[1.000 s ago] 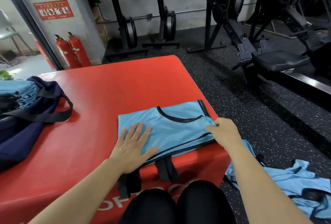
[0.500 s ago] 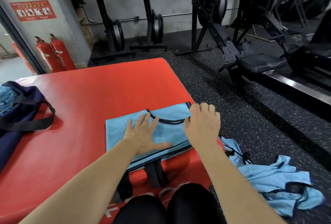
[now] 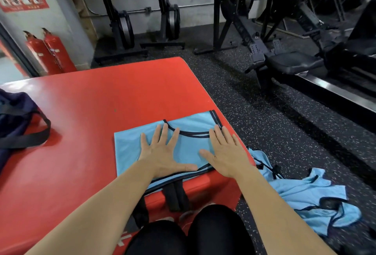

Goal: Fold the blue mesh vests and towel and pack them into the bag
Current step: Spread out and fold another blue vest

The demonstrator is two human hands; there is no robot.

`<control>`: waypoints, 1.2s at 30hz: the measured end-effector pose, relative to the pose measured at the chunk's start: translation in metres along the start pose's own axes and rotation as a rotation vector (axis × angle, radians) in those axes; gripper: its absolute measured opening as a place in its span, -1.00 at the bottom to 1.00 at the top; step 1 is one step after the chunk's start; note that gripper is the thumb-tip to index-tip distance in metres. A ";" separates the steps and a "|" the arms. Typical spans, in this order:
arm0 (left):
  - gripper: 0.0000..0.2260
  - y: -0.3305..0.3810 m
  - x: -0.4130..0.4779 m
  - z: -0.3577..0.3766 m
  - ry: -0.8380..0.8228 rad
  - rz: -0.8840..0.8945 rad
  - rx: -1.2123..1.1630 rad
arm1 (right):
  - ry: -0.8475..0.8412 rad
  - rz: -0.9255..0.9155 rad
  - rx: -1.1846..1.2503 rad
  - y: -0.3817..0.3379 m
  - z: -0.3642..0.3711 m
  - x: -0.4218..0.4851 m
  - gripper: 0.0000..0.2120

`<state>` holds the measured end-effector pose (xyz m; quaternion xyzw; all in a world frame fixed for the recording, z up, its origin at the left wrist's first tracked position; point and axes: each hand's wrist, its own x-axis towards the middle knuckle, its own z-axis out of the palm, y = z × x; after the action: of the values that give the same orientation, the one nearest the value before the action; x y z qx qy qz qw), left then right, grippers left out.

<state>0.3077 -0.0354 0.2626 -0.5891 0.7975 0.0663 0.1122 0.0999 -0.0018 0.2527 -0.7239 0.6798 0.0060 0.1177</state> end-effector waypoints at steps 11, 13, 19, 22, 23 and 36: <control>0.11 -0.013 -0.031 -0.017 0.046 0.096 -0.022 | 0.323 0.245 0.131 -0.002 -0.020 -0.014 -0.43; 0.03 -0.014 -0.036 -0.016 0.033 0.107 -0.001 | 0.375 0.443 0.098 -0.003 -0.025 -0.019 -0.54; -0.02 -0.010 -0.039 -0.008 -0.046 0.138 0.013 | 0.176 0.652 0.191 -0.002 -0.031 -0.021 -0.57; -0.02 -0.006 -0.038 -0.003 -0.087 0.130 -0.020 | 0.115 0.645 0.218 -0.001 -0.033 -0.016 -0.64; -0.03 -0.005 -0.038 -0.002 -0.083 0.128 -0.027 | 0.104 0.631 0.216 -0.001 -0.034 -0.015 -0.68; -0.20 0.050 -0.007 -0.022 -0.127 0.136 -0.019 | 0.251 0.673 0.415 0.052 -0.034 -0.003 -0.87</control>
<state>0.2596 -0.0191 0.2843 -0.5291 0.8263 0.1188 0.1522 0.0435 -0.0071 0.2780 -0.4175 0.8743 -0.1813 0.1686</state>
